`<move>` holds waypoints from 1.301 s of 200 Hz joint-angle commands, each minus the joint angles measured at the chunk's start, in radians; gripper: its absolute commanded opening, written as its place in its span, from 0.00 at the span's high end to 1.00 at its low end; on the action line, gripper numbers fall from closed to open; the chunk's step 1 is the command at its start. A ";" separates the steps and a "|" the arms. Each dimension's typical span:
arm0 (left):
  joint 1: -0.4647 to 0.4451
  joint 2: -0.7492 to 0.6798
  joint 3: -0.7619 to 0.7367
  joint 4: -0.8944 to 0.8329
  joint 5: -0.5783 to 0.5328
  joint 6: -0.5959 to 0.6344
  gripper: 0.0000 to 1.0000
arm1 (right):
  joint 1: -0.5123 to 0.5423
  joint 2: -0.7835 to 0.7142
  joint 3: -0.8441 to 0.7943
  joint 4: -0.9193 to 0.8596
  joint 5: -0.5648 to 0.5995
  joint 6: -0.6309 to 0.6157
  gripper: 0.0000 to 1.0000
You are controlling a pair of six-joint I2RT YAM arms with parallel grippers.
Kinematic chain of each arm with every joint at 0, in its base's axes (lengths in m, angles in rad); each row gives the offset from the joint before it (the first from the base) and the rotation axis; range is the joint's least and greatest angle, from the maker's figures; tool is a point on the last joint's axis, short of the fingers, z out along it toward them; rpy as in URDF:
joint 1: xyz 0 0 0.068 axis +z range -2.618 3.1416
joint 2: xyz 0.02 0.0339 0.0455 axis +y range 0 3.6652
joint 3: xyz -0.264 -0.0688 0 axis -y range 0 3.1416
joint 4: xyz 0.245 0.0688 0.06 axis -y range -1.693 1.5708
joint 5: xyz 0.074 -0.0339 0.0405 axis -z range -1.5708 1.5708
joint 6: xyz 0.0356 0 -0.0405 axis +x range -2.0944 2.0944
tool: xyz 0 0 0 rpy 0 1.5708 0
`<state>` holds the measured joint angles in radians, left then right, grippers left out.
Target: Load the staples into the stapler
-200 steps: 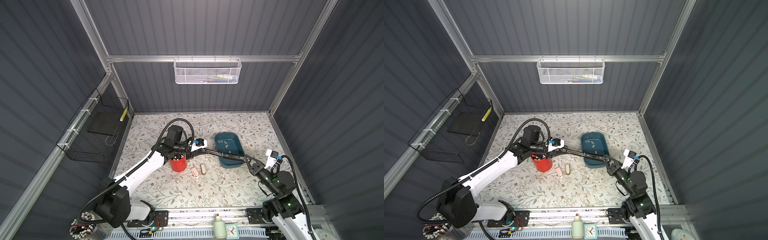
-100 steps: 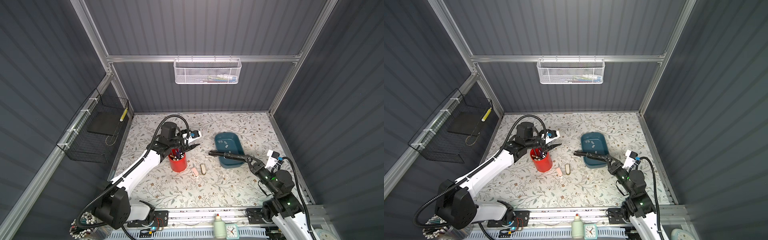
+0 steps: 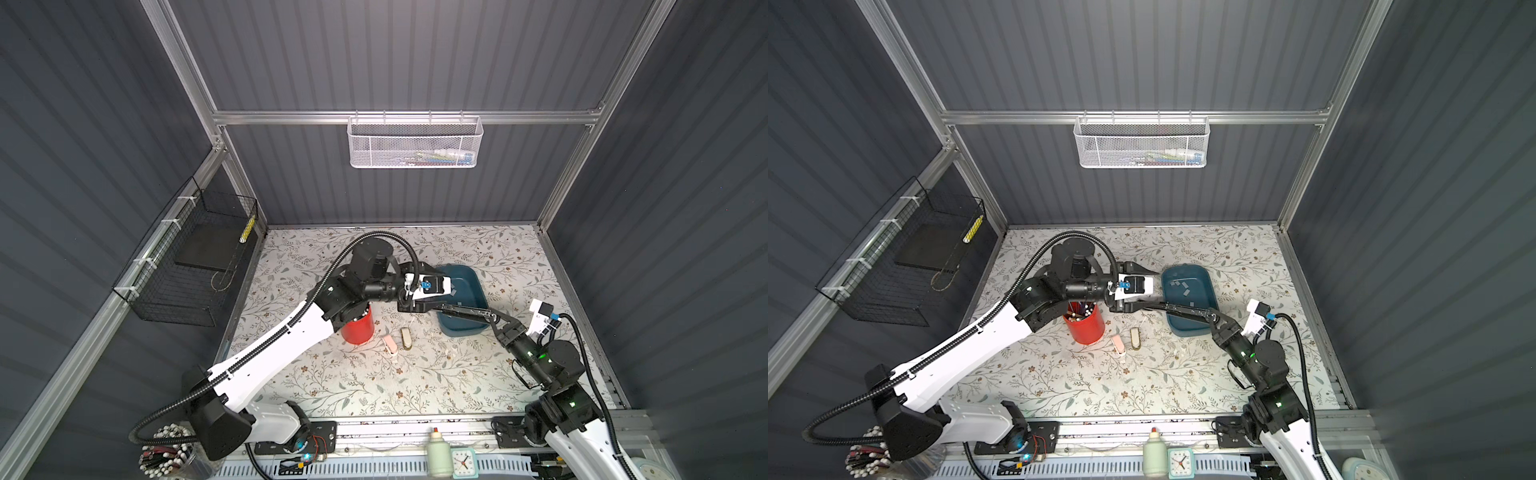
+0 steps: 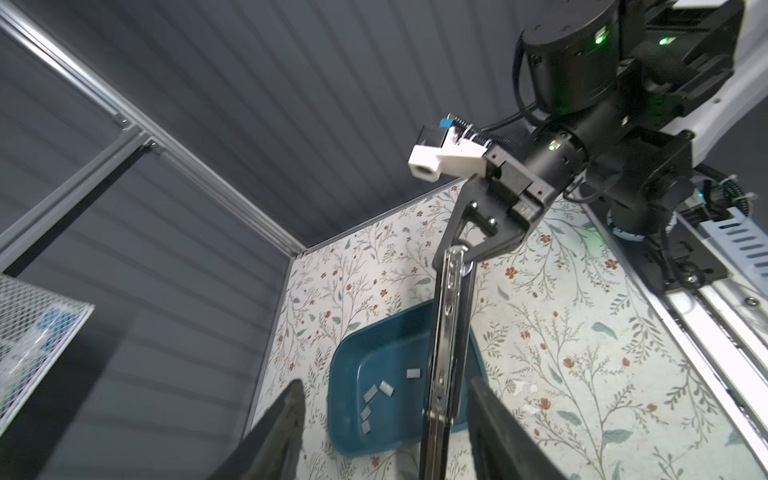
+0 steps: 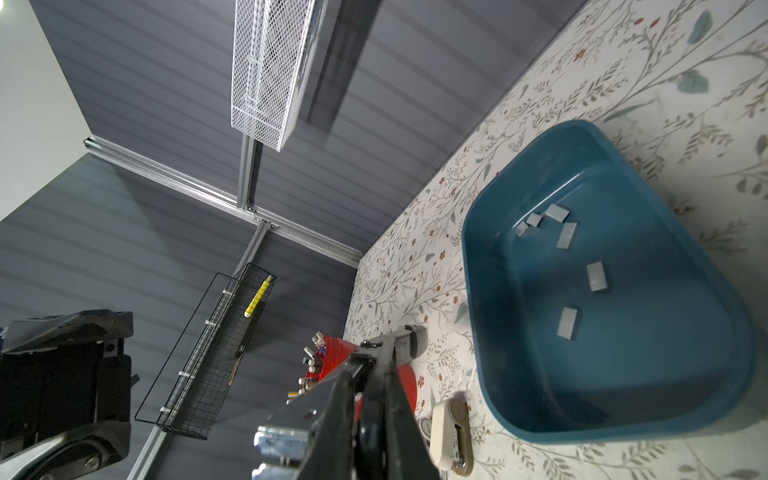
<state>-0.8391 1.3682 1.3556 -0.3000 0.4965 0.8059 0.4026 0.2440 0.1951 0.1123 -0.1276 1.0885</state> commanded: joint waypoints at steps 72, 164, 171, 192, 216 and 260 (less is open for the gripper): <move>-0.057 0.237 0.019 -0.073 -0.026 0.073 0.35 | 0.205 -0.022 -0.029 0.155 0.252 -0.021 1.00; -0.056 0.368 0.050 -0.088 -0.056 0.102 0.34 | 0.206 0.007 -0.068 0.229 0.260 -0.014 1.00; -0.057 0.375 0.050 -0.086 -0.045 0.098 0.35 | 0.207 0.012 -0.068 0.233 0.260 -0.013 1.00; -0.059 0.389 0.091 -0.063 -0.027 0.089 0.37 | 0.208 0.028 -0.074 0.251 0.259 -0.009 1.00; -0.061 0.405 0.099 -0.042 -0.027 0.076 0.41 | 0.209 0.047 -0.080 0.275 0.255 0.001 1.00; -0.065 0.439 0.137 -0.067 -0.015 0.074 0.69 | 0.214 0.061 -0.086 0.290 0.257 0.004 1.00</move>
<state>-0.8982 1.7725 1.4479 -0.3565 0.4576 0.8814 0.6079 0.3183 0.1047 0.2798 0.1349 1.0733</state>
